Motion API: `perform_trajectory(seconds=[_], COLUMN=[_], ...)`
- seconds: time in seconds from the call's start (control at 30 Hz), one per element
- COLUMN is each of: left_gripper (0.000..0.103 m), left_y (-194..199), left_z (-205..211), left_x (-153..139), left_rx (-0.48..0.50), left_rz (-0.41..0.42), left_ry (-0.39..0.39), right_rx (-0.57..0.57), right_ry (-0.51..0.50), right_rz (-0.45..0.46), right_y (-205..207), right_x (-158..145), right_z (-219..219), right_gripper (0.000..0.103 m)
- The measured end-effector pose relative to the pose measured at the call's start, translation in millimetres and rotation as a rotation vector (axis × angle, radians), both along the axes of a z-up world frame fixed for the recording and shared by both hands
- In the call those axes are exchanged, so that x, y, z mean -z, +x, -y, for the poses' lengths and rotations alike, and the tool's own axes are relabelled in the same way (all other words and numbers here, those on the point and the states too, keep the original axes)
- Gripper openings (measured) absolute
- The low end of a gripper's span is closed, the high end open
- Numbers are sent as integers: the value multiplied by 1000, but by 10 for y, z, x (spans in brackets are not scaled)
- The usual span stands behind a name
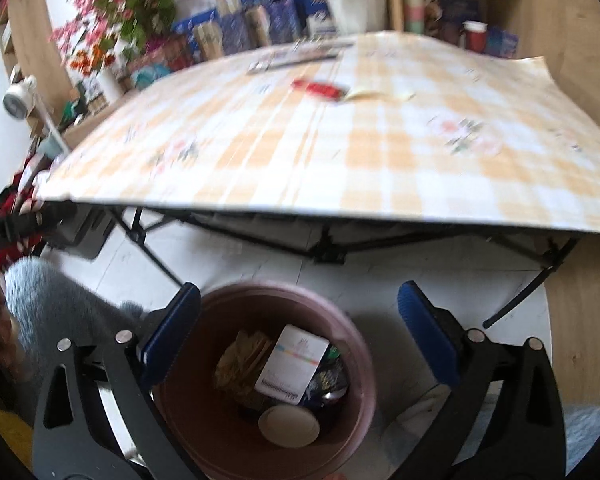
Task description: Collect trash
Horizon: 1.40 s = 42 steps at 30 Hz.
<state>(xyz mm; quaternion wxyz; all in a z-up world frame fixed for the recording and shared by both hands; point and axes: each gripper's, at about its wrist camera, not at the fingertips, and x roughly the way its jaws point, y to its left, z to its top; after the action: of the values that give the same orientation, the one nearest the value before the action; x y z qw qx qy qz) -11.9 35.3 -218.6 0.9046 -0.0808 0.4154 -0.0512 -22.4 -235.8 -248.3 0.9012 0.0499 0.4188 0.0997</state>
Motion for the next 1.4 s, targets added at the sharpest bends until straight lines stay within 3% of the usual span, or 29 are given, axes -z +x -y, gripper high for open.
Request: perform_trajectory(seconds=[0.1, 0.37, 0.47, 0.6, 0.7, 0.8, 1.07, 1.23, 1.3, 1.4], left_gripper=[93, 97, 97, 74, 71, 71, 68, 65, 48, 26], left_y=[82, 643, 1068, 1609, 1992, 2216, 2436, 2417, 2376, 2370], left_z=[27, 456, 651, 939, 1234, 1425, 1841, 2044, 2091, 1910], left_x=[-46, -335, -353, -261, -161, -66, 72, 92, 95, 87], left_rx=[46, 245, 260, 232, 181, 116, 60, 94, 125, 154], left_rz=[-1, 52, -32, -171, -243, -279, -250, -220, -203, -195], left_ry=[-44, -56, -143, -262, -303, -327, -113, 61, 139, 99], right_rx=[43, 82, 108, 113, 144, 165, 219, 236, 236, 196], right_ry=[35, 71, 52, 25, -56, -57, -55, -45, -30, -48], right_rz=[29, 87, 95, 59, 68, 61, 49, 40, 32, 32], right_y=[47, 418, 641, 930, 1048, 1129, 1150, 1150, 1157, 1176], right_x=[-152, -552, -629, -639, -637, -593, -485, -435, -423, -428], right_z=[177, 617, 749, 891, 947, 1058, 1339, 1393, 1407, 1363], right_gripper=[97, 97, 97, 97, 97, 97, 97, 97, 97, 97])
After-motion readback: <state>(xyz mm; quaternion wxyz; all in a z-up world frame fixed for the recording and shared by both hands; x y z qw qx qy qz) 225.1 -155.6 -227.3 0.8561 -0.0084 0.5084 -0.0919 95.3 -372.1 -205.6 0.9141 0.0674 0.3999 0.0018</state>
